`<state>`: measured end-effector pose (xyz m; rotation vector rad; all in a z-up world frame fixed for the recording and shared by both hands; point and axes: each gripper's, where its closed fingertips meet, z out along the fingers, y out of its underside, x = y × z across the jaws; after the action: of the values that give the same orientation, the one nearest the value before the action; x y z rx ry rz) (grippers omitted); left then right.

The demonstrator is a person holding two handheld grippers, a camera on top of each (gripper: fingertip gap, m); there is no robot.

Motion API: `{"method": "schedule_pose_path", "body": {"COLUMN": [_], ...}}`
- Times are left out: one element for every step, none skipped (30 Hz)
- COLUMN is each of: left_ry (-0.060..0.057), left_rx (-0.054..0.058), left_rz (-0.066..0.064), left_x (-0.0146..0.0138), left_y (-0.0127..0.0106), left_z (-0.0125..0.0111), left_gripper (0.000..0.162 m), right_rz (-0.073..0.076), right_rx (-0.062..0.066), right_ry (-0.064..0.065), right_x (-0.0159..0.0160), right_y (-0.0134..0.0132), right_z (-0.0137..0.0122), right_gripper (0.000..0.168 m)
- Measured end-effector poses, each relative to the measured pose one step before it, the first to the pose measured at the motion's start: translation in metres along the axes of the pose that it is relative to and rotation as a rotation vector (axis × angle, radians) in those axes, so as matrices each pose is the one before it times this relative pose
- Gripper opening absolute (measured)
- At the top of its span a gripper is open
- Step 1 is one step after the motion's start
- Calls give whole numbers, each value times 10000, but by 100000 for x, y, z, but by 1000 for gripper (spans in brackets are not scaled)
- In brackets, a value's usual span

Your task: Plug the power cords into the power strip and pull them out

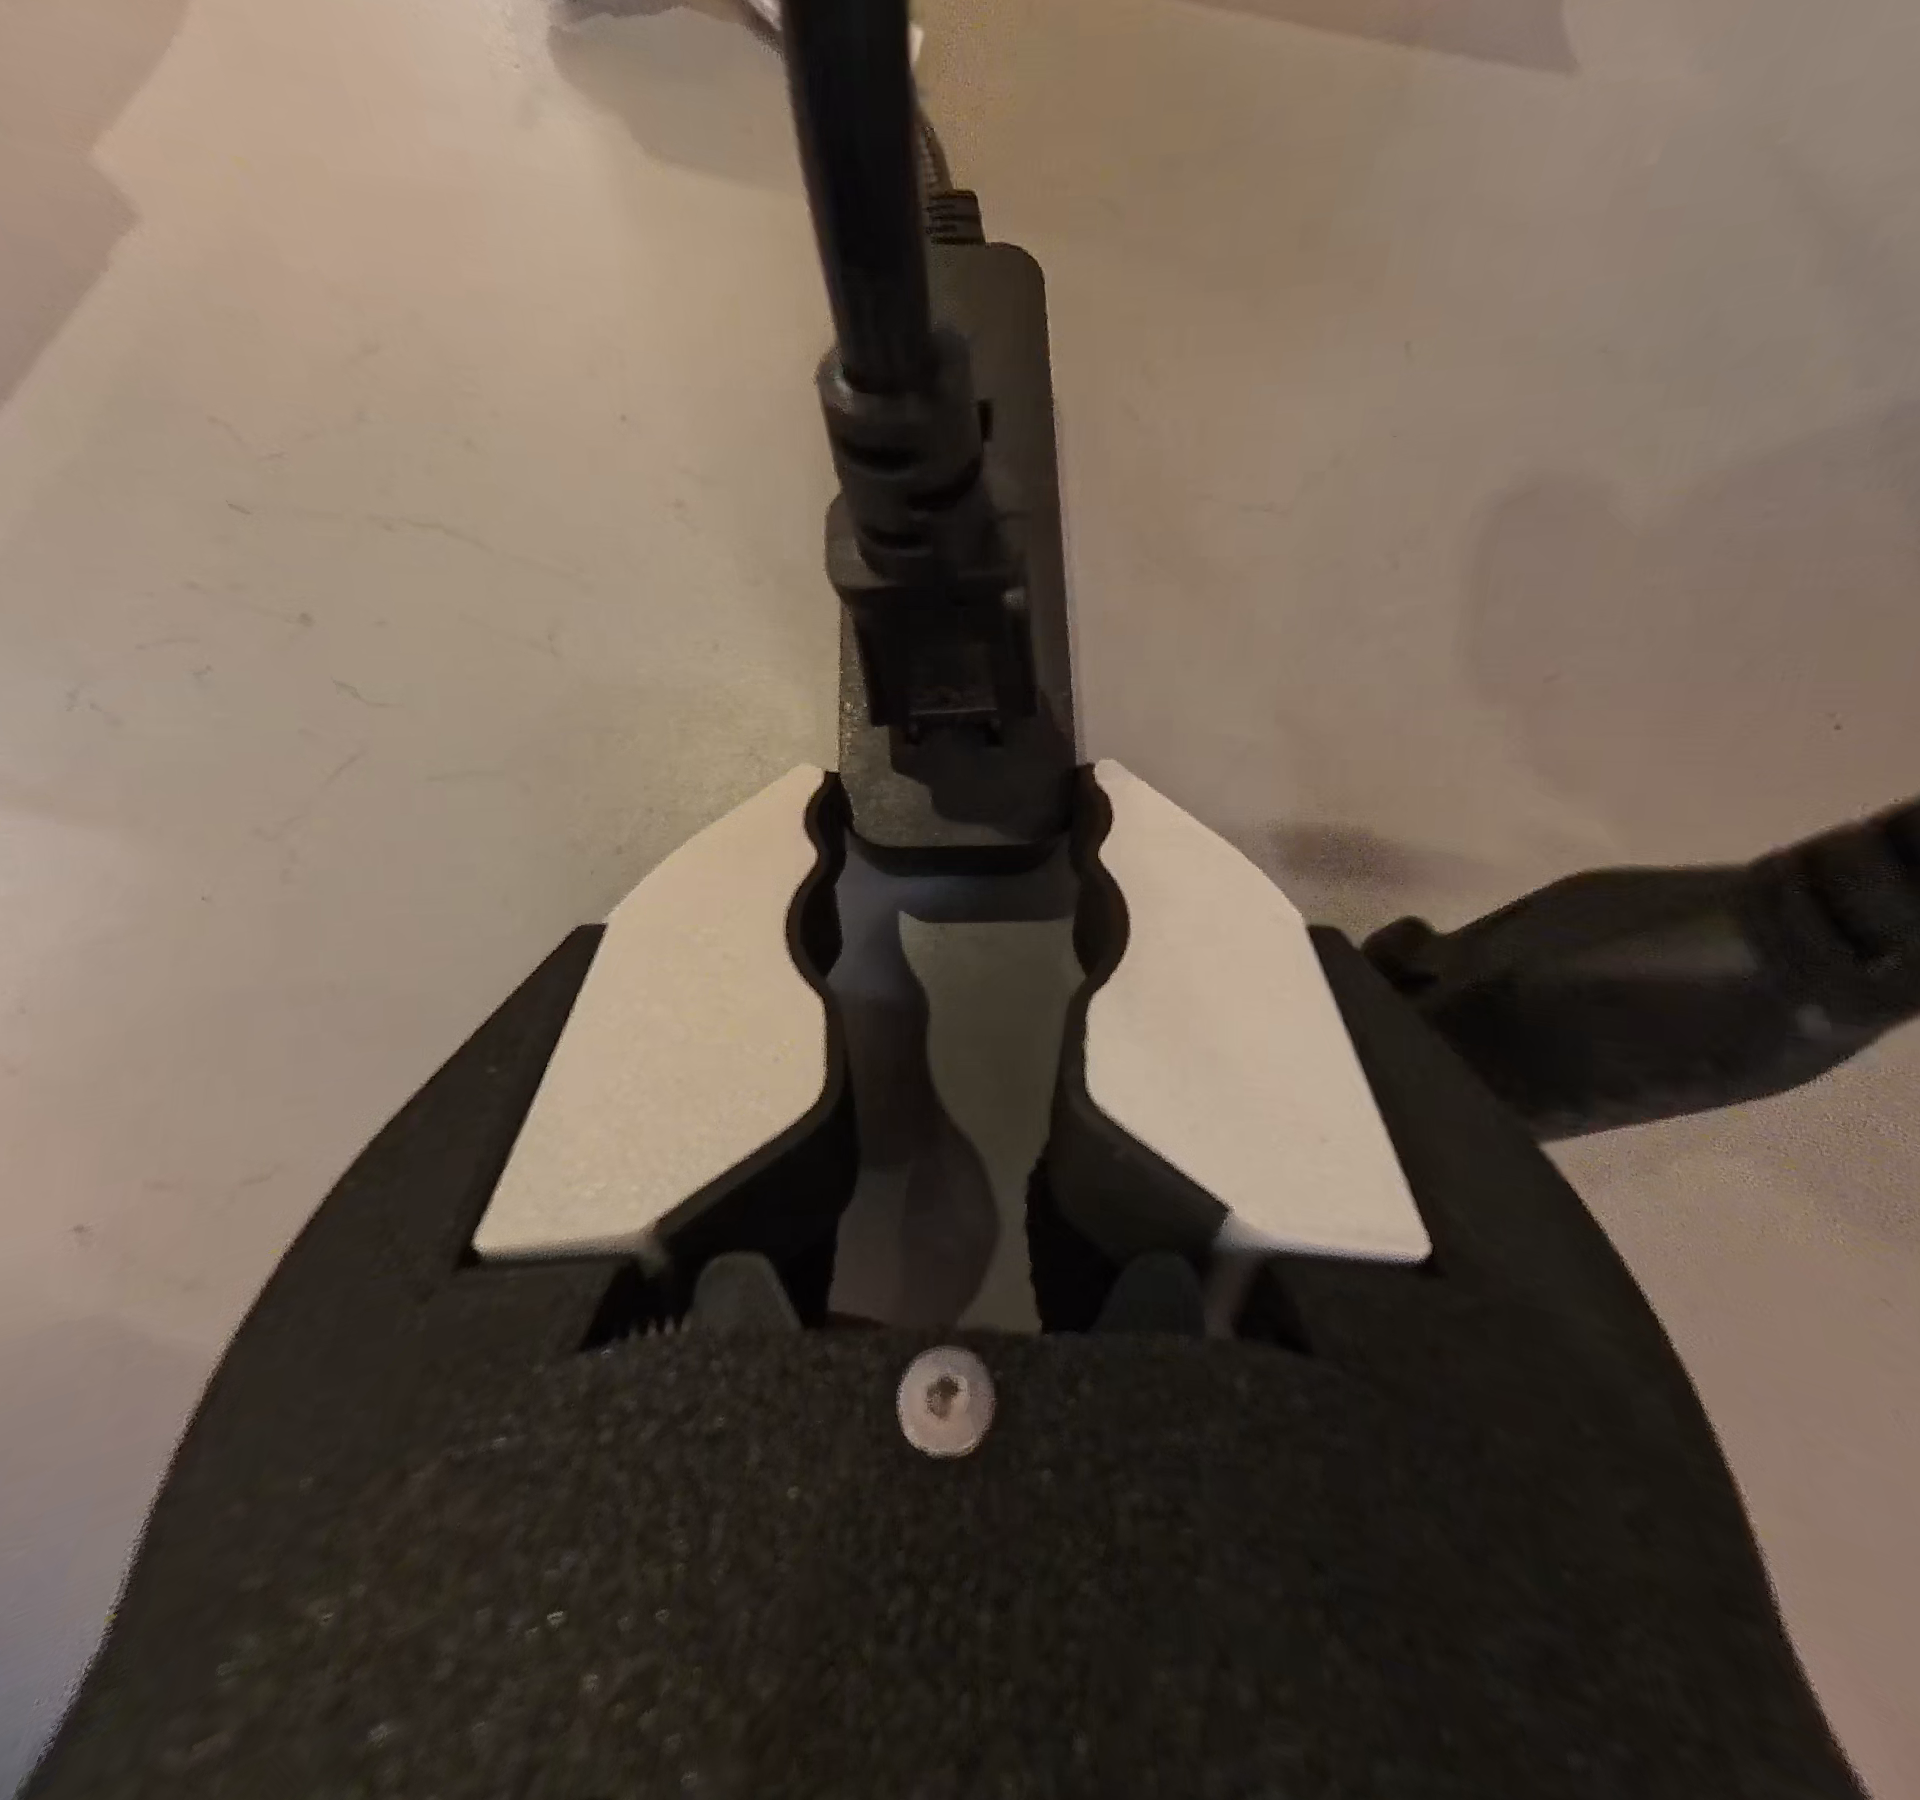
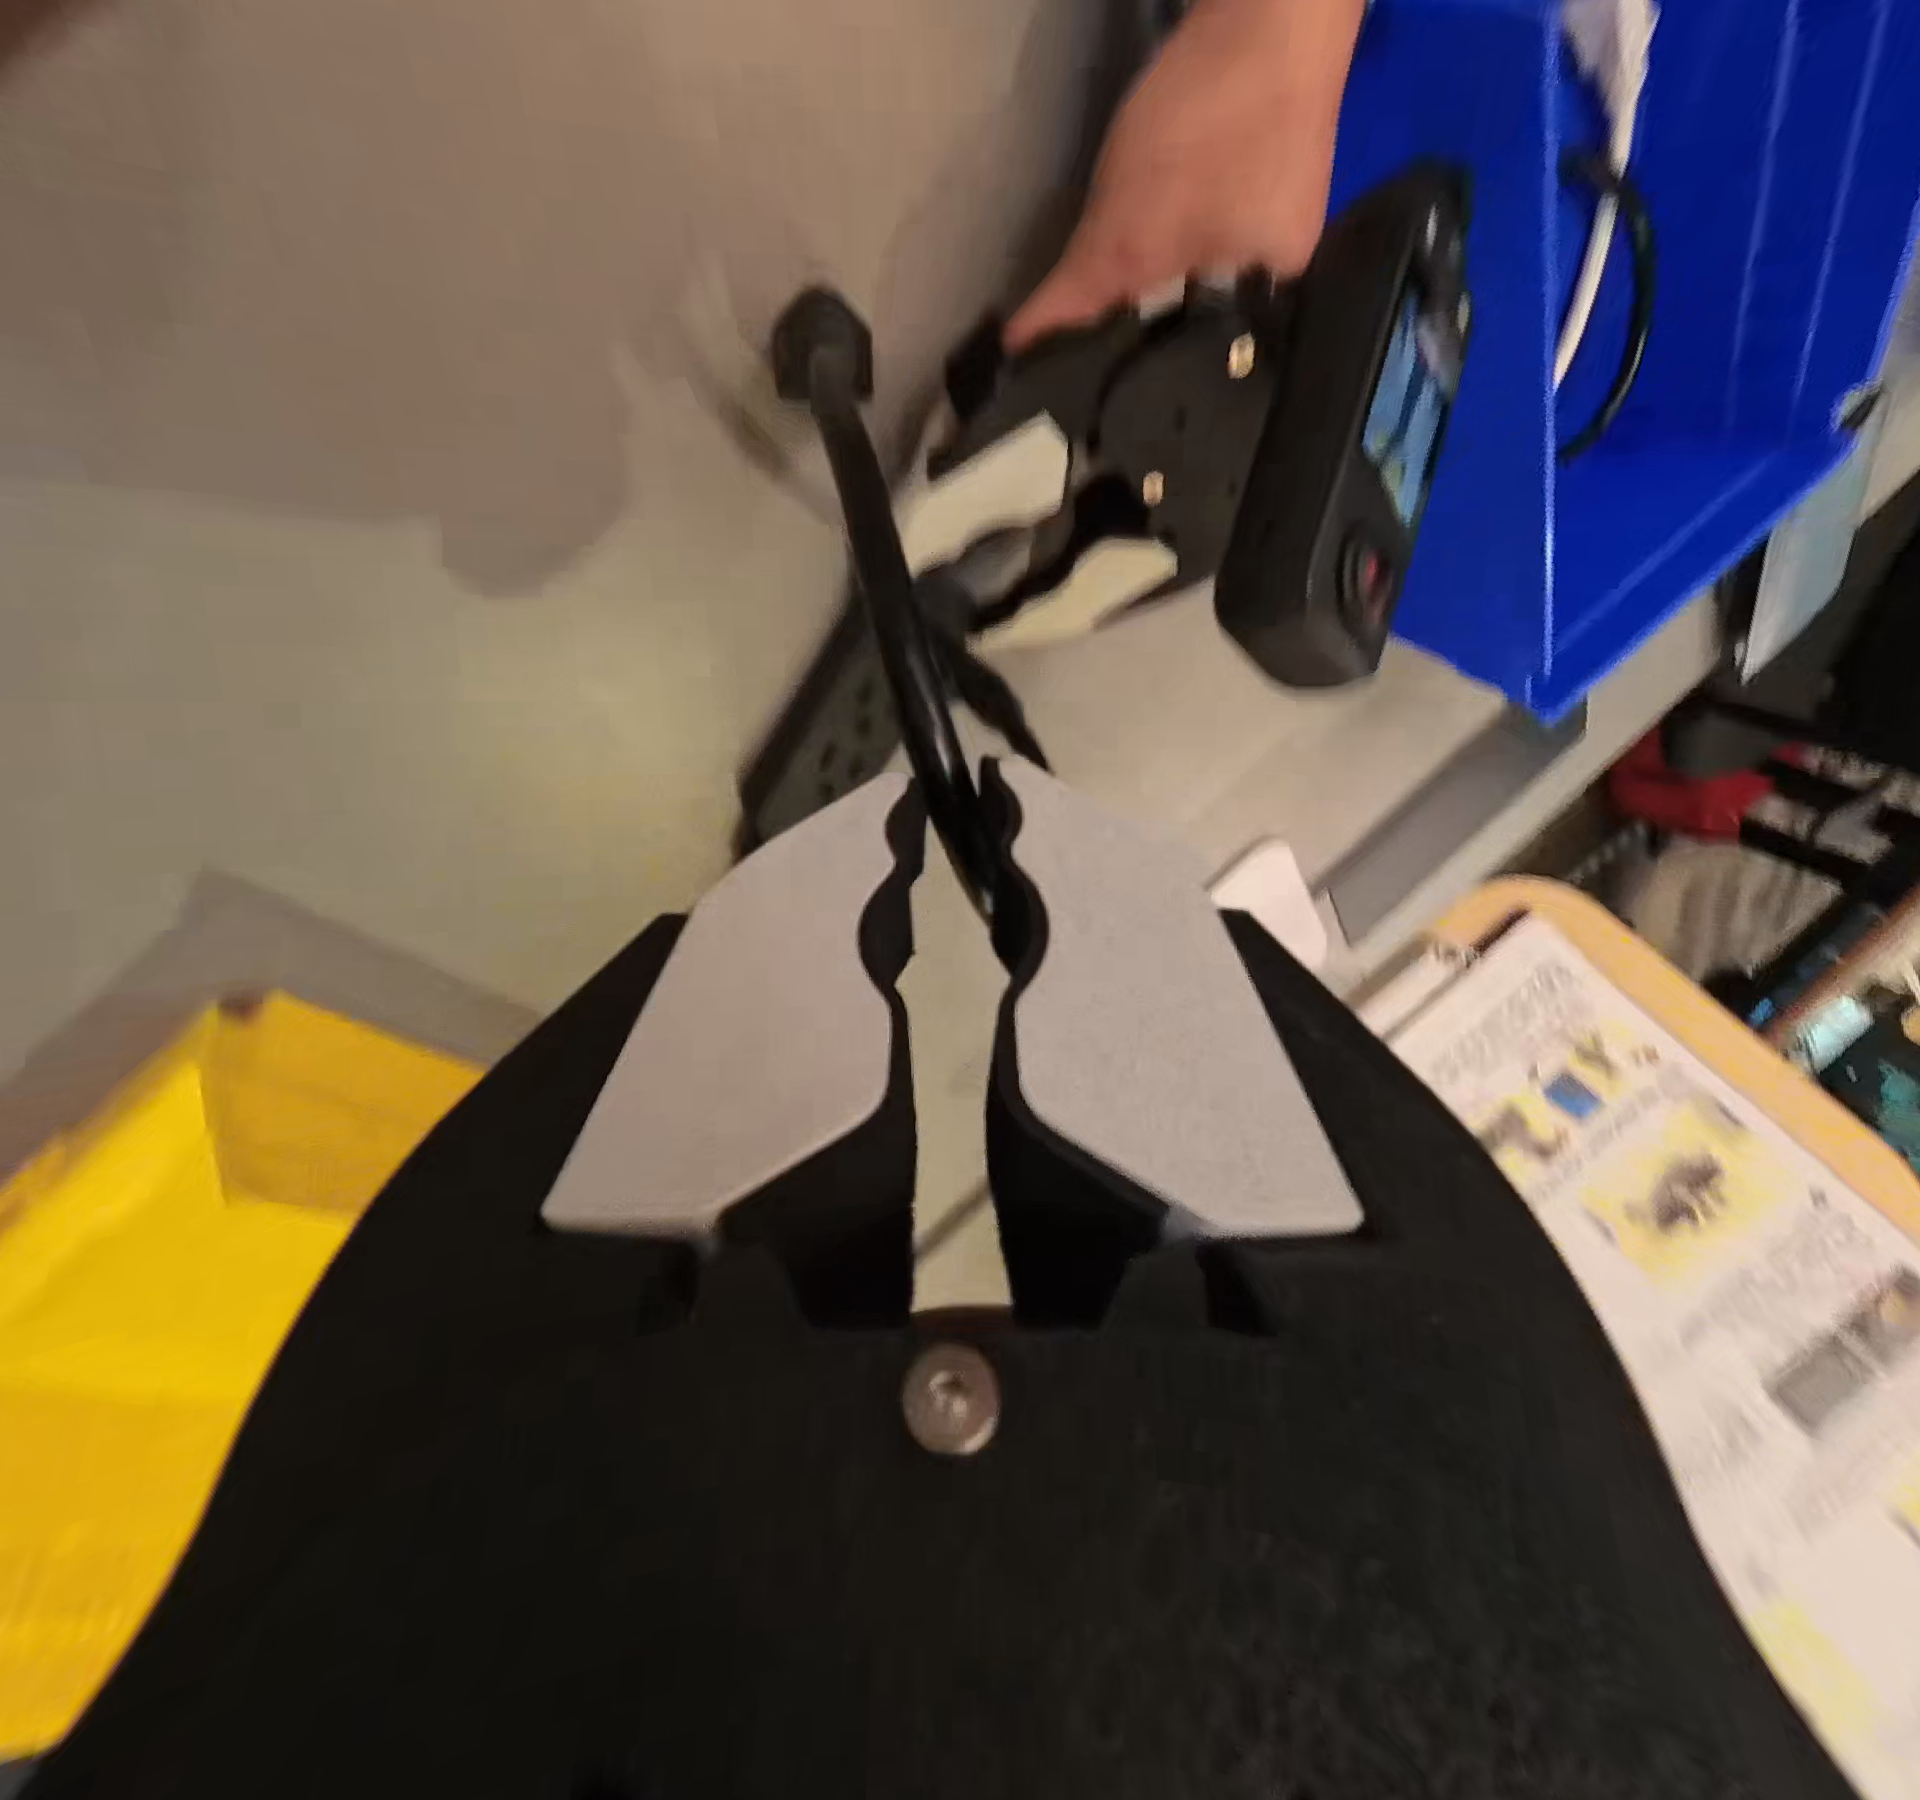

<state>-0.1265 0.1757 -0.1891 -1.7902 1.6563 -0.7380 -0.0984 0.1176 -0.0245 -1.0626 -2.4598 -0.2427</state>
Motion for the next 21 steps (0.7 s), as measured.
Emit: {"method": "schedule_pose_path", "body": {"left_ry": [2, -14, -20, -19, -9, -4, -1, 0, -7, -6, -1, 2, -3, -14, -32, -33, -23, -18, -13, -3, -1], "left_rx": [0, -3, -6, -7, -2, 0, 0, 0, -2, -1, -1, 0, -1, -2, -4, 0, -3, -1, 0, 0, -1], "left_rz": [-4, 16, 20, 14, 7, 5, 3, -1, 5, -1, -7, -10, -3, 1, -27, -32, -1, 7, 4, 5, 10], "left_x": [6, 1, -10, -4, -6, 1, 6, 0, -3, -7, -7, -11, 0, -18, -52, -71, -29, -9, -10, 3, 12], "left_y": [0, 7, 2, 11, -3, 8, 0, 1, 3, 2, 0, -1, -6, 3, 4, -2, 3, 3, -7, -6, 2], "left_z": [0, 10, 2, 8, 5, 6, 0, 0, -2, -1, 0, 1, 7, -2, -1, 3, -2, -2, -7, 7, -2], "left_gripper": [42, 42, 42, 42, 42, 42, 42, 42, 42, 42, 42, 42, 42, 42, 42, 42, 42, 42, 42, 42, 42], "right_rz": [64, 90, 41, -12, -7, 107, 74, -118, -169, -243, -556, -743, -647, -625, -669, -455, -286, 82, 477, 603, 541], "right_rx": [-400, -242, -246, -269, -86, -1, -374, -562, -192, 62, -196, -376, -378, -427, -548, -470, -124, 25, 259, 447, 419], "right_ry": [-42, -120, -157, -211, -161, -217, -178, -42, -144, -141, -111, -64, -64, 52, 145, 199, 108, 320, 301, 219, 490], "right_x": [31, -141, -253, -346, -251, -262, -187, -29, -311, -411, -580, -594, -508, -246, -76, -9, -88, 360, 451, 400, 773], "right_y": [1089, 831, 686, 509, 77, -77, 595, 897, 181, -599, -673, -682, -725, -658, -417, -243, -576, -526, -505, -433, -183], "right_z": [-484, -319, -177, -141, -243, -244, -162, -13, 153, 273, 456, 457, 333, 285, 268, 266, 165, 62, -81, -179, -300], "right_gripper": [10, 10, 10, 10, 10, 10, 10, 10, 10, 9, 9, 9, 9, 9, 9, 9, 9, 9, 9, 9, 9]}}
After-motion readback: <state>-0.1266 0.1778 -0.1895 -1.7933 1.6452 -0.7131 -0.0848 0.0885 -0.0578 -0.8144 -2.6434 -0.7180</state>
